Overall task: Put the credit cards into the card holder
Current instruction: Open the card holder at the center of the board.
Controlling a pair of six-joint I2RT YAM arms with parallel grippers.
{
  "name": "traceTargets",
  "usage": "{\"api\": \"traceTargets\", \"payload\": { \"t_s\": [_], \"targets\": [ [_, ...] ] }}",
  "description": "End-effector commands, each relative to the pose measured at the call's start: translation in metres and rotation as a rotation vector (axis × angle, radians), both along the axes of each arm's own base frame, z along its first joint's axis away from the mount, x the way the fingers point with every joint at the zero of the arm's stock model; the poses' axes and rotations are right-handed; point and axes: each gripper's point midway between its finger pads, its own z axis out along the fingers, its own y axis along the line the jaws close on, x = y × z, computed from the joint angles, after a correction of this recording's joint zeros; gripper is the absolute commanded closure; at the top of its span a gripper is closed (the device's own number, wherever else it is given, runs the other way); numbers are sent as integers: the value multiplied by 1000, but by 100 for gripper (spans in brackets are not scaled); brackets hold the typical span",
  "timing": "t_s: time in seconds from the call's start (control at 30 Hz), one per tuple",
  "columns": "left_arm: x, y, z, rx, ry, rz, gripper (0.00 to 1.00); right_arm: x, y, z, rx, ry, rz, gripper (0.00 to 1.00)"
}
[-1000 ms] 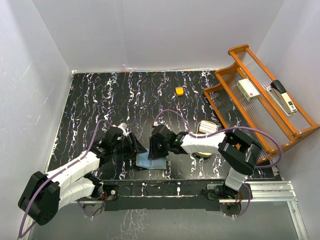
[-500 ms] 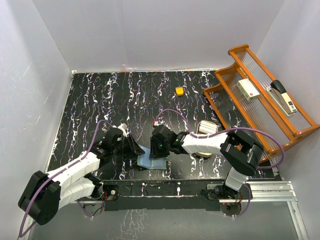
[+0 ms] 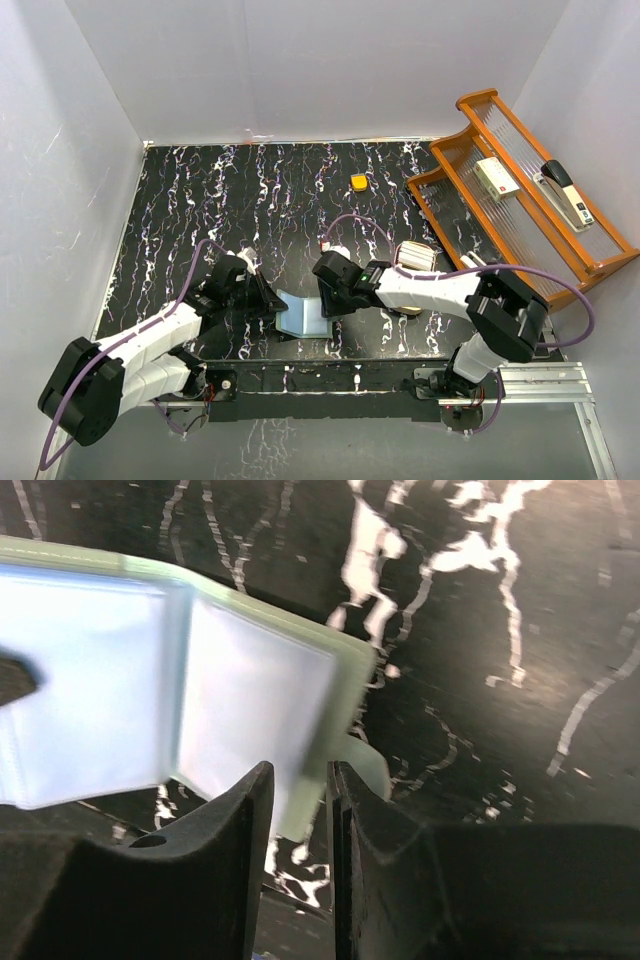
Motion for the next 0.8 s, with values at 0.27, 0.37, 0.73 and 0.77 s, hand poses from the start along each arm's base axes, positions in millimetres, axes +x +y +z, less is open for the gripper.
{"api": "traceTargets", "payload": {
  "t_s": [0.27,0.37,0.73,0.77],
  "targets": [
    [5,-2,18,2,-60,-42,100,28,-35,61,-132,-217,-16,71],
    [4,-1,22,12,-70,-53,100,41,-43,87,-155,-313,-7,68],
    [0,0,33,20,-94,-90,100,73,-97,139,-382,-624,175,53],
    [-1,1,33,20,-97,-95,100,77,-105,140,-413,-635,193,53]
  ]
}}
